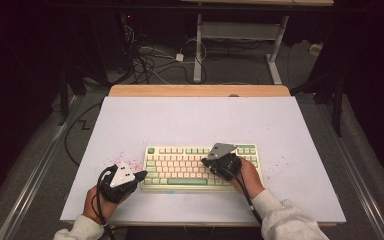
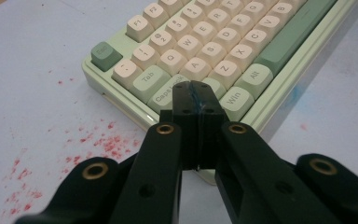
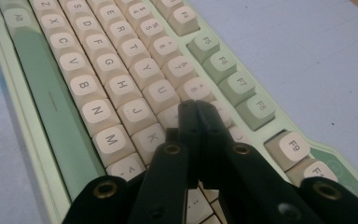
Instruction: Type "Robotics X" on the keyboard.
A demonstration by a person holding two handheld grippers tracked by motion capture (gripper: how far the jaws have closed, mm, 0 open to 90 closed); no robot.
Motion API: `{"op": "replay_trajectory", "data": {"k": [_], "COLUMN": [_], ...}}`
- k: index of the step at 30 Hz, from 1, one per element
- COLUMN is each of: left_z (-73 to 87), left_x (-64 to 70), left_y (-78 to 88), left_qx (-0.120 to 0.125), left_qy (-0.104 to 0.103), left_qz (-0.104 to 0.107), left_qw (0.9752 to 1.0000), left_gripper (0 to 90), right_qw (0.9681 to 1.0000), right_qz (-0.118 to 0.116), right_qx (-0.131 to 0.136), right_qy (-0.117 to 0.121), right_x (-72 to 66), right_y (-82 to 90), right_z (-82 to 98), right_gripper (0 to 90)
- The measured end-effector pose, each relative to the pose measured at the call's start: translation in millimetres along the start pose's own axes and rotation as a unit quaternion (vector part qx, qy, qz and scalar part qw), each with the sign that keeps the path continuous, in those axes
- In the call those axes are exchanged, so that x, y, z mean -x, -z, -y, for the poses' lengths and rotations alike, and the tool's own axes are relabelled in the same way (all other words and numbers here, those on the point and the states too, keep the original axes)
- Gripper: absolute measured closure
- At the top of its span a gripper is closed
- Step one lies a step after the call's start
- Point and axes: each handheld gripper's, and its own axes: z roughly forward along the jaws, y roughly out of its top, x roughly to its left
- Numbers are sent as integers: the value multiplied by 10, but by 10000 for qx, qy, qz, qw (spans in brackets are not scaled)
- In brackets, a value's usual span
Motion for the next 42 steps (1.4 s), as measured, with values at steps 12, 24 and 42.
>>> {"op": "replay_trajectory", "data": {"k": [12, 24, 42], "left_z": [-5, -2, -1], "left_x": [9, 10, 9], "left_y": [-30, -31, -33], "left_qx": [-38, -41, -55], "left_qy": [-31, -41, -51], "left_qz": [37, 63, 77], "left_qw": [10000, 10000, 9999], "left_gripper": [872, 872, 872], "right_qw": [10000, 9999, 10000], "right_qz": [17, -11, 54], "right_qx": [-2, 88, -26], "right_qy": [-5, 58, -48], "right_x": [21, -53, 31], "right_y": [0, 9, -18], "right_z": [4, -65, -20], "right_gripper": [900, 900, 900]}}
